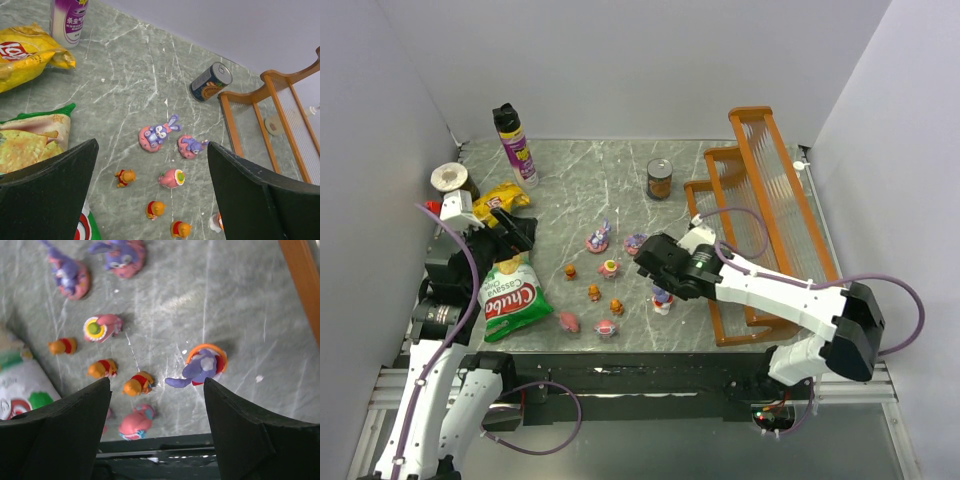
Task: Place and organize the plastic toys onto the shelf
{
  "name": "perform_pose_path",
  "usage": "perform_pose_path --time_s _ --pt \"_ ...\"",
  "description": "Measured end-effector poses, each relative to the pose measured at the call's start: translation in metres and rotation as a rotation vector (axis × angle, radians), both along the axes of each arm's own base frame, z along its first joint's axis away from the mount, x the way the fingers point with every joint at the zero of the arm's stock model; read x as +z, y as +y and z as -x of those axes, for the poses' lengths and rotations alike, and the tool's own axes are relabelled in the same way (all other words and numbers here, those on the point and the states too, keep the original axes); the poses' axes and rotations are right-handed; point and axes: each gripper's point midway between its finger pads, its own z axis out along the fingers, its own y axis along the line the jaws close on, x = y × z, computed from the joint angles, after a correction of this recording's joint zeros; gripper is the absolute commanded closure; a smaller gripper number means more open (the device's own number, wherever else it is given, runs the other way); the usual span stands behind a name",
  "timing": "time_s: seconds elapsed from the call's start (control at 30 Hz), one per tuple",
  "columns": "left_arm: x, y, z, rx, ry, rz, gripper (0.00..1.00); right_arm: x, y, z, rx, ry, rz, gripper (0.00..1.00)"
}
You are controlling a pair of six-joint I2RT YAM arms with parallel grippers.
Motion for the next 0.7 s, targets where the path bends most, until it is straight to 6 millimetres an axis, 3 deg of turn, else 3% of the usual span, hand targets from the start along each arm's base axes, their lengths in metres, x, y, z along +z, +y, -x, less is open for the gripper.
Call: perform_pose_path --time_s 0.23,0.7 --pt "0.000 0.002 0.000 0.015 -0.001 -0.001 0.04 -0.019 0.008 0.004 -0.165 0.088 -0.090 0.25" --pt "0.000 0.004 -0.001 0.026 0.000 -0.002 0.03 -0.043 0.015 0.010 -0.278 0.167 -0.152 0.34"
